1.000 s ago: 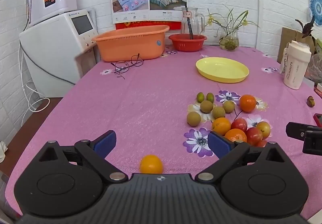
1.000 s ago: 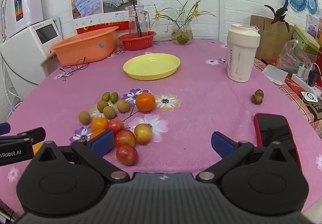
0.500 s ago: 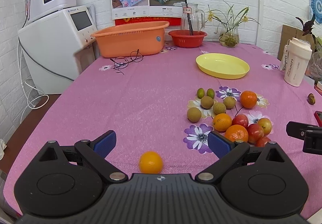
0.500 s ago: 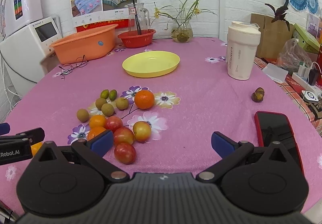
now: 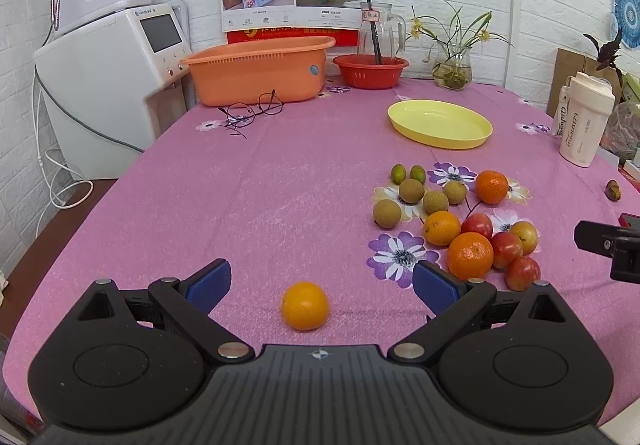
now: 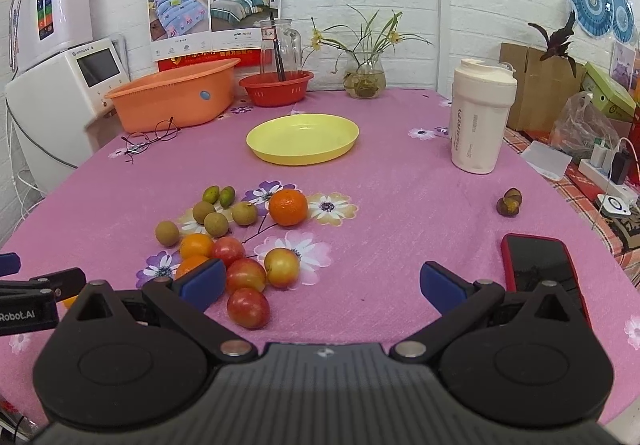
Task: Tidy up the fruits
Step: 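Move left tool toward the lone orange while right tool approaches a red apple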
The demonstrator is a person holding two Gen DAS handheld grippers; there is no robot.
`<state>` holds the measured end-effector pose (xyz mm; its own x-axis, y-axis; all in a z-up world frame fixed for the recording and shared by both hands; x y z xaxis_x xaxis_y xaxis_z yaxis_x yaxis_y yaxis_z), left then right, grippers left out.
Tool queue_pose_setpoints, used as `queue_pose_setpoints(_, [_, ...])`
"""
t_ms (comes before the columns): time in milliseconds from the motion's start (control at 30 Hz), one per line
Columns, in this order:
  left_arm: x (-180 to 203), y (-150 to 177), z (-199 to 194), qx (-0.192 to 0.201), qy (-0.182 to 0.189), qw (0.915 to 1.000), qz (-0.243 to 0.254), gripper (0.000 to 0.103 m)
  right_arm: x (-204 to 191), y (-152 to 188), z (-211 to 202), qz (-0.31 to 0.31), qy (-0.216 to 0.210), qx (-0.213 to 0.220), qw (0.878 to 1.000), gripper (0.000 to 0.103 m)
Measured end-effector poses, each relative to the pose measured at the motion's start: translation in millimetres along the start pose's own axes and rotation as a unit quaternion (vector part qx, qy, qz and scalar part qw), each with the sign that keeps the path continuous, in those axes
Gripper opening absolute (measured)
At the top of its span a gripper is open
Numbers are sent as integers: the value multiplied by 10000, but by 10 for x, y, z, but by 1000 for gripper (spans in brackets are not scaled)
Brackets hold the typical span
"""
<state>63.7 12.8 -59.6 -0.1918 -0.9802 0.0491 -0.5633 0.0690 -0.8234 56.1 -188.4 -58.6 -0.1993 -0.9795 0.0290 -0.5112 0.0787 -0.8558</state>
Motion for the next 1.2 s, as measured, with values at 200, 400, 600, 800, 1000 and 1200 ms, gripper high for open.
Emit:
queue_pose_setpoints(200, [-19,69,82,-127,19,9999,-55,97,-42,48,75,-97,4,-104,9999,72])
queue_pose_setpoints(400, [-25,105,80,-112,36,9999,-47,97,-55,77,66,-74,-51,-113,9999,72])
queue_pose_setpoints(600, [-31,120,117,-200,-2,9998,-66,96,3,75,76,105,-47,-167,9998,72])
queue_pose_setpoints(800, [-28,96,119,-164,2,9998,-74,96,-5,71,63,104,-121,-224,9996,72])
queue_pose_setpoints(1000, [-78,124,131,-191,7,9997,-148,94,-61,105,76,89,-426,-341,9985,72])
queue_pose_setpoints(1200, [-162,135,130,-193,-39,9995,-227,92,-163,70,-34,-135,-674,-51,9976,72])
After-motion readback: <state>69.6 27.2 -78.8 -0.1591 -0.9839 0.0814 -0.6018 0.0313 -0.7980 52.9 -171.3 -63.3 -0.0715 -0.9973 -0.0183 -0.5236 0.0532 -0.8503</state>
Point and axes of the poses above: each gripper's, at about its wrist camera, not at the fingertips, and z roughly the way its jaws point, x to its right, y to its underside, the point moved 8 cm from there along z, roughly the way its jaws point, and after that the axes turned 9 degrees about y, right-handed, at the moved point
